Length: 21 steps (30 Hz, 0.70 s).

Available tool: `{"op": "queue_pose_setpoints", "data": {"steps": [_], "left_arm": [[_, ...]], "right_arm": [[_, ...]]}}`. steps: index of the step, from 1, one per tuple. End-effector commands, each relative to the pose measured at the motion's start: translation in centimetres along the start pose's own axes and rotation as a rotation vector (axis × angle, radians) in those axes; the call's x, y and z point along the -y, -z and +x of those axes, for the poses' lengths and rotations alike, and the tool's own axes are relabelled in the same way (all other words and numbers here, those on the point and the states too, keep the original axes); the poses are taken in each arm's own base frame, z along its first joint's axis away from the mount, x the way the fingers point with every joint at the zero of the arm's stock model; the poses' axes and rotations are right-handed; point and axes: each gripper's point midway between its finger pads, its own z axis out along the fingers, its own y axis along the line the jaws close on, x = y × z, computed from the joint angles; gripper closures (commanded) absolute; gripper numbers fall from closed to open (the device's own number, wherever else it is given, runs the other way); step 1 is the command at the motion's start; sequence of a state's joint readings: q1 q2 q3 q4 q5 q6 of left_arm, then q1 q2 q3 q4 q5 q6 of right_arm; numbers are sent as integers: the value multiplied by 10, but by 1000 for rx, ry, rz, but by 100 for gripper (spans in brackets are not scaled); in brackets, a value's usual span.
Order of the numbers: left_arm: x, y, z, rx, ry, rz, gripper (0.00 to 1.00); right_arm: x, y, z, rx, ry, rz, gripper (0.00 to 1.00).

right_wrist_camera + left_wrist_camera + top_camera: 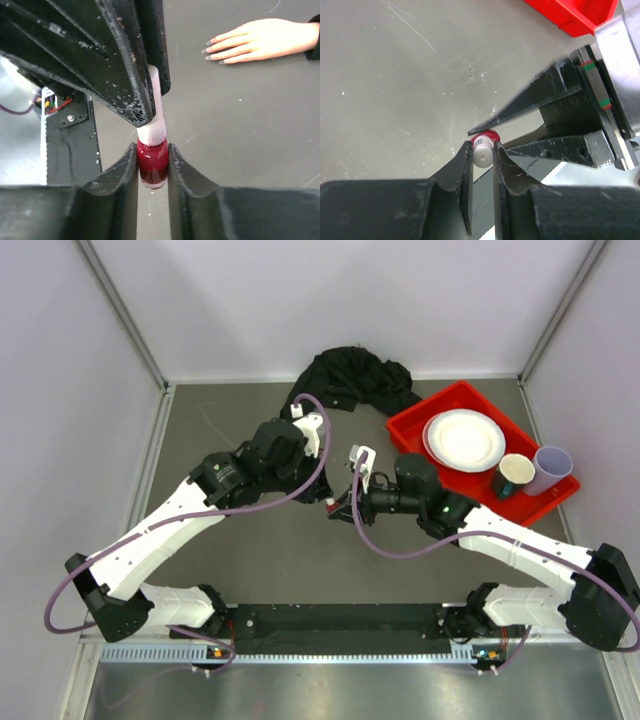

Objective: Paint the nails

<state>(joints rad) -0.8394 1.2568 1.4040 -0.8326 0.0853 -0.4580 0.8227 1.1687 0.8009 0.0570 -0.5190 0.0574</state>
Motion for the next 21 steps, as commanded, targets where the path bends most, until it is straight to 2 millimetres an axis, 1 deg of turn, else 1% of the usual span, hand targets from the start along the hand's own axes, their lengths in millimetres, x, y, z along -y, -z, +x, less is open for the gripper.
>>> {"op": "queue_pose_setpoints", "data": {"steps": [1, 3, 4, 5, 6, 7, 8, 9, 10, 11, 12, 13, 14, 15, 16, 19, 21], "left_arm": [[13, 15, -21, 78, -2, 44, 100], [15, 16, -23, 89, -11, 57, 100], [15, 17, -22, 96, -21, 62, 76], [16, 18, -26, 114, -26, 67, 62], [15, 19, -28, 131, -27, 58, 53], [14, 25, -29, 161, -21, 60, 48], [16, 29, -42, 231, -12, 69, 41], [17, 33, -47, 276, -1, 77, 39], [15, 38, -44, 310, 34, 87, 37], [17, 40, -45, 334, 42, 105, 39], [23, 43, -54, 387, 48, 145, 39], [22, 42, -51, 392, 74, 149, 39], [22, 42, -52, 403, 83, 154, 39], [23, 41, -54, 414, 87, 161, 44], [23, 39, -54, 413, 94, 157, 45], [24, 36, -59, 418, 94, 156, 46], [29, 35, -61, 420, 85, 181, 45]], "right_arm": [[-5, -5, -26, 48, 45, -12, 100], [-3, -5, -28, 51, 35, 5, 100], [-3, -5, -29, 52, 35, 10, 100], [-3, -4, -31, 55, 29, 21, 100], [3, -1, -35, 70, 26, 68, 100], [5, 1, -36, 75, 21, 86, 100], [6, 3, -37, 78, 15, 99, 100], [8, 5, -39, 85, 13, 120, 100], [9, 9, -43, 99, 9, 135, 100], [10, 11, -45, 109, -7, 151, 100], [11, 13, -48, 120, -12, 166, 100], [11, 15, -51, 129, -22, 175, 100], [11, 17, -55, 137, -40, 184, 100], [12, 19, -57, 141, -51, 197, 100], [11, 22, -62, 158, -53, 199, 100], [8, 26, -67, 176, -68, 197, 100], [7, 27, -69, 174, -71, 198, 100]]}}
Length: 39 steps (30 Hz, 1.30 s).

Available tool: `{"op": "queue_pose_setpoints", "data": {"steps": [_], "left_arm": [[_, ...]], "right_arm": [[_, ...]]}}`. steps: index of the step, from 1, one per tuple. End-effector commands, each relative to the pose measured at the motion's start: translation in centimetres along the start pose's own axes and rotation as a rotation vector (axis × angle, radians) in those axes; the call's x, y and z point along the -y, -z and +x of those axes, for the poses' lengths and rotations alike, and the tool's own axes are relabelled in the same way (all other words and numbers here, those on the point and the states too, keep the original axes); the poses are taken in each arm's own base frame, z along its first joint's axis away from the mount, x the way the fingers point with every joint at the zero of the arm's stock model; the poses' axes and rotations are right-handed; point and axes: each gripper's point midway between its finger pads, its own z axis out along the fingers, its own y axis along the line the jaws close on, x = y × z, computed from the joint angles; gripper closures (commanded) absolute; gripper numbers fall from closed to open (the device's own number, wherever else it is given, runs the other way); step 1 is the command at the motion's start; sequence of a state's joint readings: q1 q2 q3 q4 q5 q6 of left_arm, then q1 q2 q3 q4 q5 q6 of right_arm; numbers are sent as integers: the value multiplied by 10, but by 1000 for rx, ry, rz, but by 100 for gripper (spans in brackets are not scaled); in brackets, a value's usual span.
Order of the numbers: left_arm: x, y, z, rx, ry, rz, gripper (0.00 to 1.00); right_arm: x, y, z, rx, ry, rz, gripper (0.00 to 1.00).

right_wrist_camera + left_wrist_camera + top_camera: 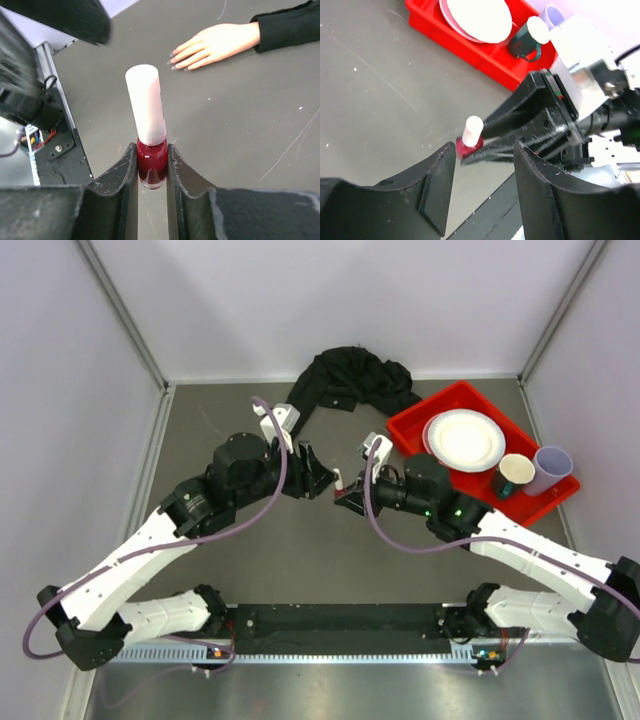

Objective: Paint the nails

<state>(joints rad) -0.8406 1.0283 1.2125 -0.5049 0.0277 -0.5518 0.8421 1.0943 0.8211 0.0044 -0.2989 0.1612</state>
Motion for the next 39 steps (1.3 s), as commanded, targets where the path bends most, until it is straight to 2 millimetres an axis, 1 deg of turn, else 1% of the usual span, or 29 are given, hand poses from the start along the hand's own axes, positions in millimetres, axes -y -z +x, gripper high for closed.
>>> {"op": "queue_pose_setpoints", "data": {"steps": [1, 5, 7, 11, 14, 18, 23, 27, 28, 30, 31, 33, 34, 35, 39], "left_arm": [[16, -13, -18, 73, 13, 69, 43], [14, -18, -17, 68, -4, 60, 42], [13, -20, -16, 66, -7, 60, 43], [21, -23, -13, 60, -21, 111, 55], [25, -23, -10, 47, -24, 141, 54], [24, -23, -3, 28, -24, 146, 53], [24, -27, 1, 13, -25, 151, 55], [29, -27, 2, 15, -50, 194, 65], [34, -26, 0, 23, -63, 221, 72], [37, -24, 2, 24, -100, 250, 78], [41, -23, 5, 11, -111, 279, 85], [45, -20, 8, 8, -161, 317, 93], [49, -17, 9, 3, -181, 346, 97], [55, -13, 13, -8, -205, 397, 100], [62, -2, 19, -12, -278, 470, 100]], "right_arm": [[-12, 11, -49, 117, 3, -3, 100], [-14, 15, -54, 135, 2, -6, 100], [-15, 16, -54, 132, 5, -10, 100], [-18, 18, -54, 139, 8, -22, 100], [-20, 20, -57, 147, 10, -33, 100], [-21, 21, -58, 151, 9, -31, 100], [-22, 22, -59, 148, 6, -38, 100], [-27, 24, -61, 151, 11, -57, 100], [-28, 25, -62, 153, 14, -62, 100], [-33, 28, -64, 159, 22, -85, 100], [-35, 30, -65, 161, 28, -94, 100], [-42, 34, -67, 167, 42, -134, 100], [-44, 35, -62, 145, 39, -142, 100], [-48, 37, -61, 142, 44, -164, 100], [-59, 46, -58, 125, 76, -218, 100]]}}
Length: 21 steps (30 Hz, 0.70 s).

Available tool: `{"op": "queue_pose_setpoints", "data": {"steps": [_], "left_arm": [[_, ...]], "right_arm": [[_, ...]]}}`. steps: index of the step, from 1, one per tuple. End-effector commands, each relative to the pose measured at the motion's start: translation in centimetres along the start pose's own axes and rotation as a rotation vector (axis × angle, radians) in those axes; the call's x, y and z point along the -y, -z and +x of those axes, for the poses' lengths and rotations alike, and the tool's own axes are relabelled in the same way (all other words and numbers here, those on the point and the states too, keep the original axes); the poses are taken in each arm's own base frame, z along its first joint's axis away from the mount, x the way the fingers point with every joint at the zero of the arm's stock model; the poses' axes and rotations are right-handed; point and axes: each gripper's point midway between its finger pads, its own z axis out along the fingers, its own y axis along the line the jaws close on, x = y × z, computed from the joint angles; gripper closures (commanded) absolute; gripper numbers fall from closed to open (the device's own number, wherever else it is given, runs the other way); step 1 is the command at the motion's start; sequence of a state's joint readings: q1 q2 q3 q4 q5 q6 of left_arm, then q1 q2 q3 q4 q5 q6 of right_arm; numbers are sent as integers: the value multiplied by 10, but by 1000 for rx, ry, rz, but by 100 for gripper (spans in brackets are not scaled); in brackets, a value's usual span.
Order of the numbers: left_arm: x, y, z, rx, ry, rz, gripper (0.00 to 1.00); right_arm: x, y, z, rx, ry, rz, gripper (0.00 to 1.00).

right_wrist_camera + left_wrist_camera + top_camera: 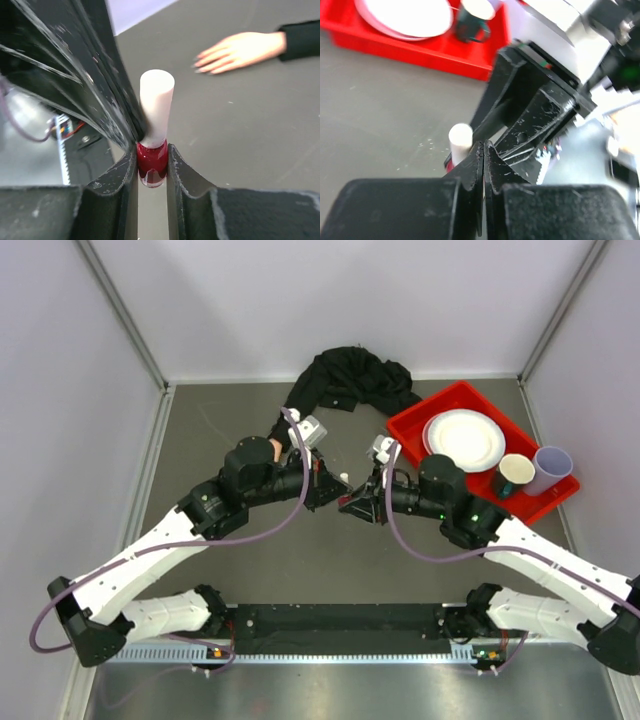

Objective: Paint the nails

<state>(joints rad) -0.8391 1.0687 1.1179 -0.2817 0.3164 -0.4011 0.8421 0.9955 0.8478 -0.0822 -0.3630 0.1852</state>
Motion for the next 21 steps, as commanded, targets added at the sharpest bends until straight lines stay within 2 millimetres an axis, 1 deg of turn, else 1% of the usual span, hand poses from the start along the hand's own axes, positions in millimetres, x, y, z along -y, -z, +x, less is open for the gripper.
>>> {"op": "queue_pose_setpoints", "data": {"steps": [1, 2, 3, 4, 5, 6, 7, 8, 12, 15, 16, 17, 18, 21], "left_arm": [[31, 11, -7, 43, -135, 179, 100], [32, 14, -7, 48, -144, 187, 100], [27, 15, -9, 54, -138, 150, 100], [21, 15, -11, 60, -121, 106, 96], [20, 19, -19, 75, -92, 74, 87], [15, 21, -20, 75, -75, 38, 73], [17, 23, -23, 88, -68, 38, 68], [21, 27, -26, 101, -29, 41, 64], [30, 34, -36, 154, 34, 65, 58], [17, 33, -37, 151, 84, -16, 43], [11, 31, -38, 152, 96, -53, 30], [9, 29, -38, 150, 106, -60, 26], [7, 27, -39, 155, 110, -71, 24], [0, 22, -44, 182, 110, -106, 22]], "right_arm": [[-41, 20, -42, 101, 103, -169, 100], [-43, 22, -39, 90, 102, -175, 100], [-43, 23, -41, 94, 103, -168, 100], [-38, 25, -42, 96, 101, -139, 100], [-36, 25, -40, 83, 92, -123, 100], [-35, 27, -42, 87, 94, -114, 100], [-33, 28, -43, 92, 92, -97, 100], [-32, 28, -43, 89, 89, -90, 100], [-27, 28, -47, 88, 81, -54, 100], [-23, 27, -51, 93, 74, -30, 100], [-22, 27, -54, 97, 71, -22, 100], [-21, 26, -53, 94, 66, -17, 100], [-20, 24, -55, 90, 59, -12, 100], [-17, 21, -57, 89, 49, 2, 100]]}}
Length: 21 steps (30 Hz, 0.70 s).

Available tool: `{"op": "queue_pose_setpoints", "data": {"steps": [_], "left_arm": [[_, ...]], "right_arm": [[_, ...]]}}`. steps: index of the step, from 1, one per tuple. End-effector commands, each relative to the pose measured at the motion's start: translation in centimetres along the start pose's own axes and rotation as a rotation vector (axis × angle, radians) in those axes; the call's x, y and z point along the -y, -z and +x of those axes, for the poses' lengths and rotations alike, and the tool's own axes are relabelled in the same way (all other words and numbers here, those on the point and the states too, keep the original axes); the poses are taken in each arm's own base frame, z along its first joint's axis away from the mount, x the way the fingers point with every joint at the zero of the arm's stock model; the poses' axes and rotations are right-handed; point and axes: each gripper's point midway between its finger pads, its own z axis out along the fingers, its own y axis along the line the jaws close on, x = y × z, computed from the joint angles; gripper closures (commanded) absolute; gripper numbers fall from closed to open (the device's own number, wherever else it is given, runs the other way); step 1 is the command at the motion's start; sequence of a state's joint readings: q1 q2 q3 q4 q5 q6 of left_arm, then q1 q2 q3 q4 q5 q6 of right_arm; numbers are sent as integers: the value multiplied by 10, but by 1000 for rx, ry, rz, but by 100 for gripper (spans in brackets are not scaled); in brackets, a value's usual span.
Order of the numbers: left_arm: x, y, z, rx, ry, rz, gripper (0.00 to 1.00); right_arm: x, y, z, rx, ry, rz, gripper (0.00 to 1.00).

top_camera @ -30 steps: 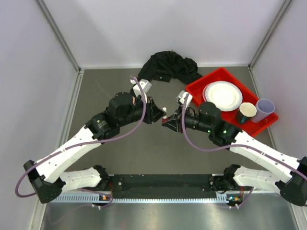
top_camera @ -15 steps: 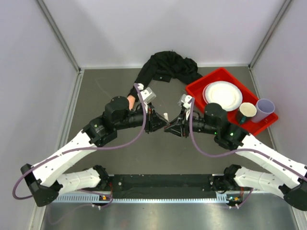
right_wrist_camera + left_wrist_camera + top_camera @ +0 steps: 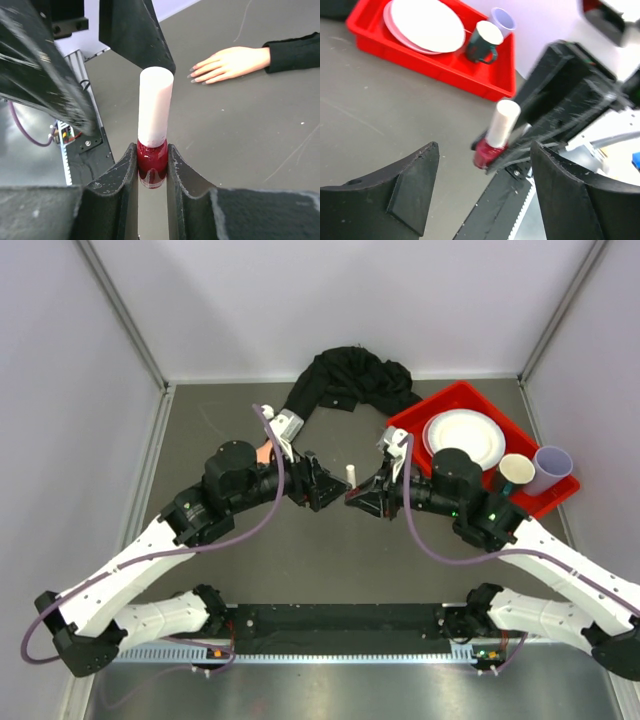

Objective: Paint the nails

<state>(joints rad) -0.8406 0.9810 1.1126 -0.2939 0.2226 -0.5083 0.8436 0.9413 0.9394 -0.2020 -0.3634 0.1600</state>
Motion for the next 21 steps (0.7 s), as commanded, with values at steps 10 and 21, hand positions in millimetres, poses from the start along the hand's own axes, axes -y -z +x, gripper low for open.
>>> {"op": "queue_pose_setpoints", "data": {"steps": [10, 21], "left_arm": [[10, -19, -24, 92, -39, 55, 32], [54, 2, -6, 45, -127, 349, 39]], "right_arm": [[-7, -2, -30, 61, 21, -13, 100], [-50, 14, -29, 90, 79, -254, 100]]}}
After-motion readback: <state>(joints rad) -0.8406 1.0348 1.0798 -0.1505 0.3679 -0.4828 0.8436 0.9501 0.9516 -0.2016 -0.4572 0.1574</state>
